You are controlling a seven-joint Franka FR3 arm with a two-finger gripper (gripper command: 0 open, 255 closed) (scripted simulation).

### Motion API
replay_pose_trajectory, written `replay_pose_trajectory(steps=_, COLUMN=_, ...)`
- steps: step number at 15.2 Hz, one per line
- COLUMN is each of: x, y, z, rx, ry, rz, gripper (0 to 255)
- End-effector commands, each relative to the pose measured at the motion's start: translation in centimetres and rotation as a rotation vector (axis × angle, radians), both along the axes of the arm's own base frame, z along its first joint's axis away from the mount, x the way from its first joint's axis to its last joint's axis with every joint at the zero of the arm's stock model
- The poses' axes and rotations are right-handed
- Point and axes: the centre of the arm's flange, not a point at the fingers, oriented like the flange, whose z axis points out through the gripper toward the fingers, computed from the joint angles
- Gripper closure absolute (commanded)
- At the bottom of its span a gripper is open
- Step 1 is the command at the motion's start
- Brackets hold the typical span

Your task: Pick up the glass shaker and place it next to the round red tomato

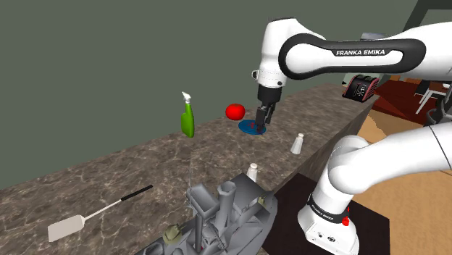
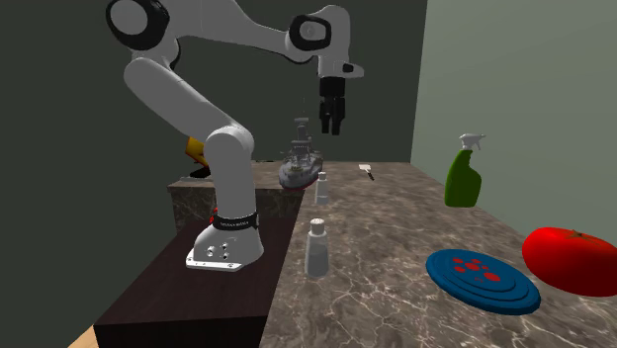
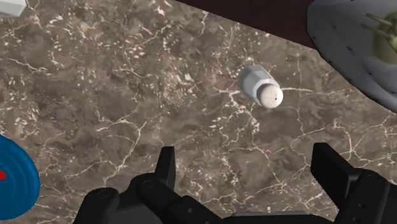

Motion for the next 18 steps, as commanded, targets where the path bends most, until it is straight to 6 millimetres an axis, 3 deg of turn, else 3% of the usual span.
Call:
replay_pose_trajectory(steps=1, x=-0.1, y=1.6, z=-2.5, rx=-0.012, ry=0.006, rz=0.010, gripper=0)
replay_pose_trajectory(steps=8, x=-0.4, y=6.3, z=-10.8, rx=-0.051, ry=0.032, rz=0.049, gripper=0)
replay_pose_trajectory(steps=16, x=-0.6, y=6.1, z=-15.0, rx=-0.052, ry=0.032, rz=0.049, gripper=0)
replay_pose_trajectory(steps=18, x=-0.6, y=6.1, z=-15.0, rx=-0.052, ry=0.032, rz=0.049, gripper=0)
